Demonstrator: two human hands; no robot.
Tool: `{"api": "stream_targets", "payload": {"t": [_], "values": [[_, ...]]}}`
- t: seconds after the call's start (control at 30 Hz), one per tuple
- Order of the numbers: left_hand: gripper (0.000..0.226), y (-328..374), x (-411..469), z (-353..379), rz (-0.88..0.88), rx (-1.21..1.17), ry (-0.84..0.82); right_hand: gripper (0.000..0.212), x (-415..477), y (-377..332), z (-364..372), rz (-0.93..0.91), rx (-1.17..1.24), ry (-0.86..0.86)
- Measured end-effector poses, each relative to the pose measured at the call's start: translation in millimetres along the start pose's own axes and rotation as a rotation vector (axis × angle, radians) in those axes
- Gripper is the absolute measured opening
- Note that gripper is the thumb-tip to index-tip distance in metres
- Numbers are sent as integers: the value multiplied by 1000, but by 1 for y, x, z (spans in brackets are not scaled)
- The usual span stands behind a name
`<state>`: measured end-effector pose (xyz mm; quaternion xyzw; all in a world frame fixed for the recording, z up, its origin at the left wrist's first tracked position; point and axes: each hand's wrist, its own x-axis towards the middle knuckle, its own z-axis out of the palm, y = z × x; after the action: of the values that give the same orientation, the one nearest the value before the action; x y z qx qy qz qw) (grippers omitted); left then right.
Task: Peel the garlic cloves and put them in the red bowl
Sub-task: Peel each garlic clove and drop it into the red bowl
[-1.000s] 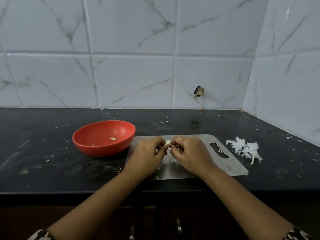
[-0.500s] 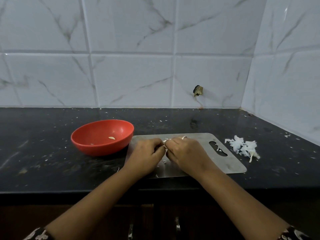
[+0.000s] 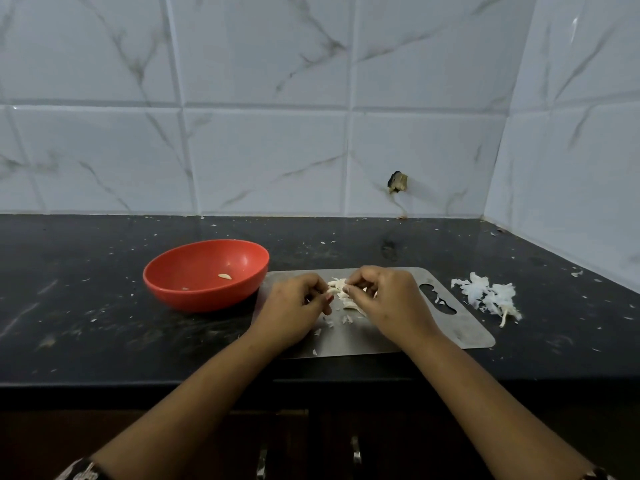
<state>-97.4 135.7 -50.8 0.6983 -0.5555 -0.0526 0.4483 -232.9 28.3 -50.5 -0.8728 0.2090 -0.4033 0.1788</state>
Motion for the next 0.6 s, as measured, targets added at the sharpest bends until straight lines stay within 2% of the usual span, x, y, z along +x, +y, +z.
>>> {"api": "stream_targets", "payload": {"t": [0.1,0.27,0.47,0.6], "values": [[8,1,-1,-1,-13,8,40,7,1,3,0,34,2,-82],[6,-1,-1,0,33,7,50,24,0,1,0,-1,175,-144],[10,1,-3,1,141,64,23,8,2,-1,-1,24,290,-106],[12,4,-6,-2,154,6,49,6,3,-3,-2,95,437,-114]]}}
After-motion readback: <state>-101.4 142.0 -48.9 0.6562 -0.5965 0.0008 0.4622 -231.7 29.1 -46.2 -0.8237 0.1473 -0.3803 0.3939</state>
